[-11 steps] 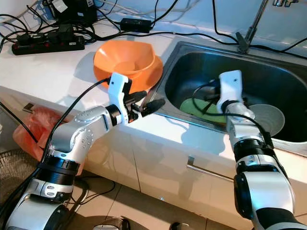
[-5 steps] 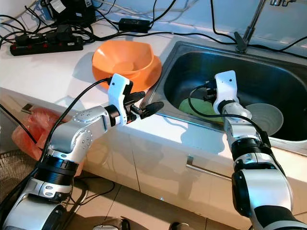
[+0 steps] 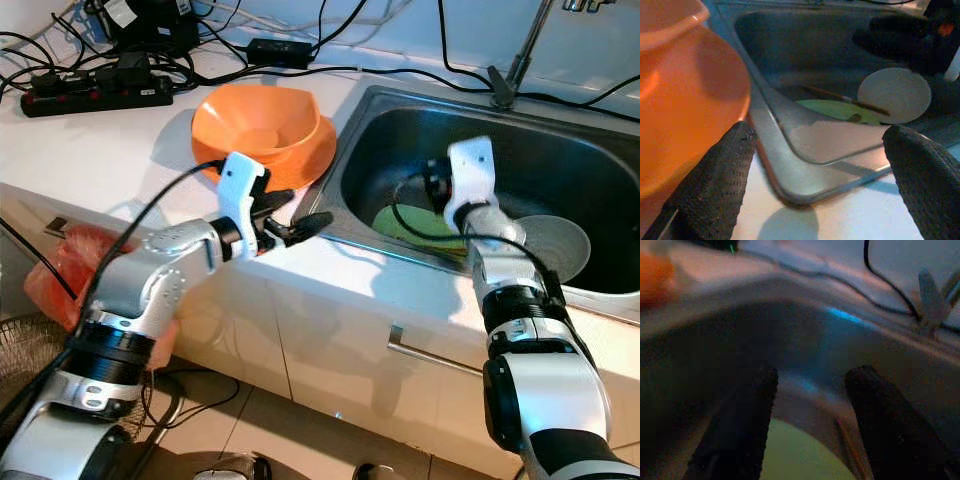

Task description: Kitchen organization

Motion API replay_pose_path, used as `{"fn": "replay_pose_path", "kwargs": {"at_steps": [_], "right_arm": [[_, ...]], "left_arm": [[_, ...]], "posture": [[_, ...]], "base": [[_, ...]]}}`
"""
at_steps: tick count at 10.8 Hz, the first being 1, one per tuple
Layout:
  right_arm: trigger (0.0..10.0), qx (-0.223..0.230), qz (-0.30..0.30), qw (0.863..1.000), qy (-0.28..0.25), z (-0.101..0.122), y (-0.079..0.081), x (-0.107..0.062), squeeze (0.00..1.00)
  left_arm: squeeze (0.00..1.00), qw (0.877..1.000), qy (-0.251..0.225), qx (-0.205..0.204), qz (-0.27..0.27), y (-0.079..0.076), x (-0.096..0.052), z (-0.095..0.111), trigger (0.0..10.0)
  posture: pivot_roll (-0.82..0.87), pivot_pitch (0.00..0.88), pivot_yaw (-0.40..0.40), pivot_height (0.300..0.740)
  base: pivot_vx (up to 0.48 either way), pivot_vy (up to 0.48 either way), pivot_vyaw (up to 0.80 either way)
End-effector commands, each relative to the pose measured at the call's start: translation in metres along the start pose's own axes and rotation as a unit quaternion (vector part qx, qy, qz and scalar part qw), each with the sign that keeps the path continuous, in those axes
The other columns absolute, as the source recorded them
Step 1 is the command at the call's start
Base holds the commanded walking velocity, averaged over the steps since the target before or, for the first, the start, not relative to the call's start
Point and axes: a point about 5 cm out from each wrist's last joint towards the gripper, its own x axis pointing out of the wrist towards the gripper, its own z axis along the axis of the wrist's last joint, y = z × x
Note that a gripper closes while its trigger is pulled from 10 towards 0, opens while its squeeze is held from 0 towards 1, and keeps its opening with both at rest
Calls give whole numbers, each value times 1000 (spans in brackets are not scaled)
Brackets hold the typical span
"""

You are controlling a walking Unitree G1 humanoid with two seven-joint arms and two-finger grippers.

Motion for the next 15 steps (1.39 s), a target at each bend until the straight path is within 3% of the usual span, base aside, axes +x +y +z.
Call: {"fn": "replay_pose_path", "kwargs": {"at_steps": [1,2,3,4,6,9,10,13,15], "right_arm": [[10000,21,10,999,-28,13,3,1,1000],[10000,30,18,998,-47,20,6,1,1000],[10000,74,53,990,-108,42,22,-4,463],[10000,92,74,985,-128,50,31,-9,0],[10000,123,133,970,-160,67,55,-25,0],[10000,146,251,944,-159,69,85,-59,0],[10000,147,265,940,-154,69,88,-65,0],[10000,140,298,934,-139,71,90,-82,0],[10000,132,299,937,-125,66,91,-88,0]], "left_arm": [[243,998,-30,49,4,-1,-4,18,10000],[220,996,-51,69,19,1,-7,27,10000],[98,984,-121,98,85,15,-17,57,10000],[98,977,-136,119,118,25,-22,66,10000],[94,962,-118,177,169,50,-30,73,10000],[75,956,-49,222,187,85,-39,66,10000],[0,956,-40,232,175,91,-39,65,10000],[0,952,-4,272,141,103,-36,65,10000],[0,955,-2,267,129,101,-27,61,10000]], "posture": [[139,85,18,740],[139,86,17,740],[139,86,12,740],[139,85,12,740],[138,82,12,740],[135,91,20,740],[128,91,19,740],[108,102,26,740],[103,108,27,740]], "base": [[0,0,0],[0,0,0],[0,0,0],[0,0,0],[0,0,0],[0,0,0],[0,0,0],[0,0,0],[0,0,0]]}}
